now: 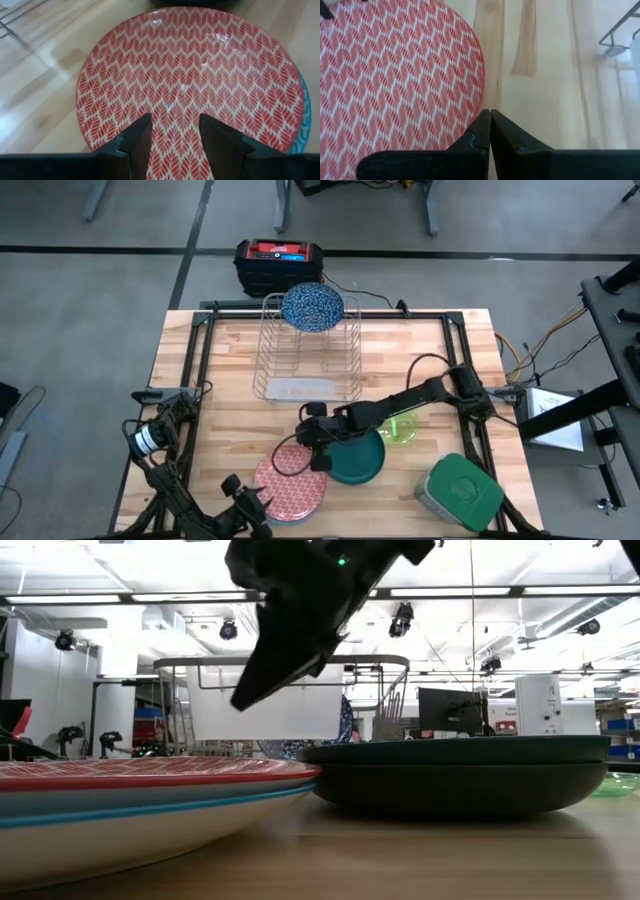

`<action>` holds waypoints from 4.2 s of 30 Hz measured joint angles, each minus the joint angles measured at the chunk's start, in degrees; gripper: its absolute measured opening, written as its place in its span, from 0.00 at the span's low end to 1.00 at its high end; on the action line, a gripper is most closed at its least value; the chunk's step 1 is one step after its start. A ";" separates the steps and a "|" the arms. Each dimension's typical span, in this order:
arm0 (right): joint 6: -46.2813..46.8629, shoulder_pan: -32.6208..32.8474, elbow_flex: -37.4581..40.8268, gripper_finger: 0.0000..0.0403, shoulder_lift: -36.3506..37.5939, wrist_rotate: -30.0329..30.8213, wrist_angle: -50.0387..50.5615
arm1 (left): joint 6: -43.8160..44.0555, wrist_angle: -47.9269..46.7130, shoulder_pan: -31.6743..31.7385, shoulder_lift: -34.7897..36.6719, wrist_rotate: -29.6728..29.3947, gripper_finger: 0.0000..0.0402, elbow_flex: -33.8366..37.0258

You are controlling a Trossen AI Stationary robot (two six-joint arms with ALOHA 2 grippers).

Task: Sort dishes
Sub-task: Put the orange patterned plate into the dish rack

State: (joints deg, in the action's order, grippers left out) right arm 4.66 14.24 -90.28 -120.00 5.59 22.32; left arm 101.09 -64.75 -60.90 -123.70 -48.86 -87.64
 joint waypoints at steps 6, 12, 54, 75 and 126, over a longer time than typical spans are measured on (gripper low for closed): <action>-0.45 1.96 0.02 0.00 0.76 0.32 1.04 | -2.89 5.88 0.41 0.00 0.84 0.39 0.44; -0.25 3.30 0.07 0.00 0.76 0.12 1.21 | -2.92 5.86 0.45 0.00 0.87 0.39 0.56; 16.80 3.36 7.34 0.57 -2.52 1.45 -12.28 | 1.98 8.69 1.39 -5.58 3.60 0.39 3.12; 15.50 1.97 7.45 0.54 -5.43 -7.42 -19.38 | 3.82 12.11 1.46 -5.60 -1.95 0.39 7.21; 3.02 1.81 7.15 0.05 -0.88 -0.49 -24.18 | 18.31 -24.76 1.33 -5.90 -14.49 0.39 -6.47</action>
State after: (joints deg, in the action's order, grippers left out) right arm 7.67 16.05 -83.13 -120.88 5.10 -1.86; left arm 119.40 -89.52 -59.57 -129.60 -63.35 -94.11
